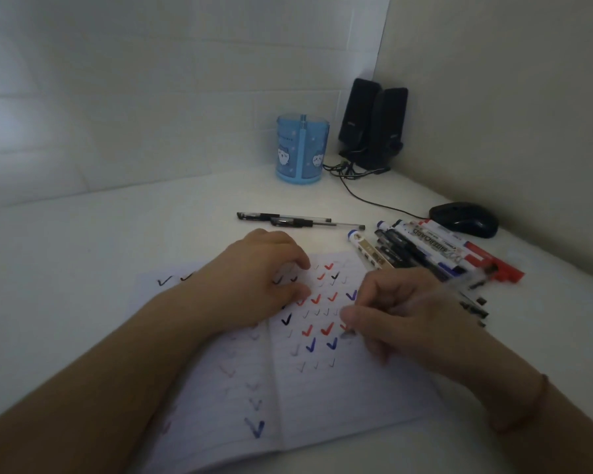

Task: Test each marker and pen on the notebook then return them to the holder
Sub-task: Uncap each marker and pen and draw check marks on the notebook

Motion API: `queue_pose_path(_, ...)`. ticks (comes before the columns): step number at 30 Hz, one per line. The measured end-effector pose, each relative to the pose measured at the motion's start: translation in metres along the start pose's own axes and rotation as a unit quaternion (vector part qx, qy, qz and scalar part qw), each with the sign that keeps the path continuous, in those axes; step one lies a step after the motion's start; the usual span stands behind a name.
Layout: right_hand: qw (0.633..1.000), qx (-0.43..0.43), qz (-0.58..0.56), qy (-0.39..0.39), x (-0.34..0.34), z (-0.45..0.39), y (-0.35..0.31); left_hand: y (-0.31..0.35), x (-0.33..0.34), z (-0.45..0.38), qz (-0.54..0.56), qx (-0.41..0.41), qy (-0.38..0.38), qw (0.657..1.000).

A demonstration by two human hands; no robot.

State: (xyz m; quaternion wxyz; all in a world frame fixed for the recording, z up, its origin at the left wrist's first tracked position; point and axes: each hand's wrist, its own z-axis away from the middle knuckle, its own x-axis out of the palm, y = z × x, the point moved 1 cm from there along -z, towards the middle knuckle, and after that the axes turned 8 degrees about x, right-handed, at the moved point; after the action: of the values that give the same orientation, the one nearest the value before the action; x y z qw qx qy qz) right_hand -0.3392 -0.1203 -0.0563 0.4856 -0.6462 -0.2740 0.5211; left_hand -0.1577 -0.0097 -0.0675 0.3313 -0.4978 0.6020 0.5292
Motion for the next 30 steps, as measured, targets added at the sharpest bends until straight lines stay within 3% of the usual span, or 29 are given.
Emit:
queue_pose_path(7,0.994,-0.024,0.082,0.074,0.010,0.000,0.007,-0.005,0.005,0.000,0.011,-0.009,-0.026,1.000)
queue_pose_path(16,0.989,-0.031,0.129,0.071,0.011,-0.001,0.011,-0.005,0.006,-0.001,0.002,0.006,-0.022,1.000)
queue_pose_path(19,0.980,-0.051,0.157,0.111,0.009,-0.001,0.012,-0.004,0.006,-0.001,-0.001,0.007,-0.023,1.000)
queue_pose_path(24,0.987,-0.042,-0.001,0.153,0.004,0.001,-0.001,-0.004,0.005,-0.002,-0.003,0.007,-0.027,1.000)
queue_pose_path(30,0.971,-0.048,0.086,0.219,-0.008,-0.004,0.009,-0.006,0.005,-0.003,-0.010,0.019,-0.025,0.999)
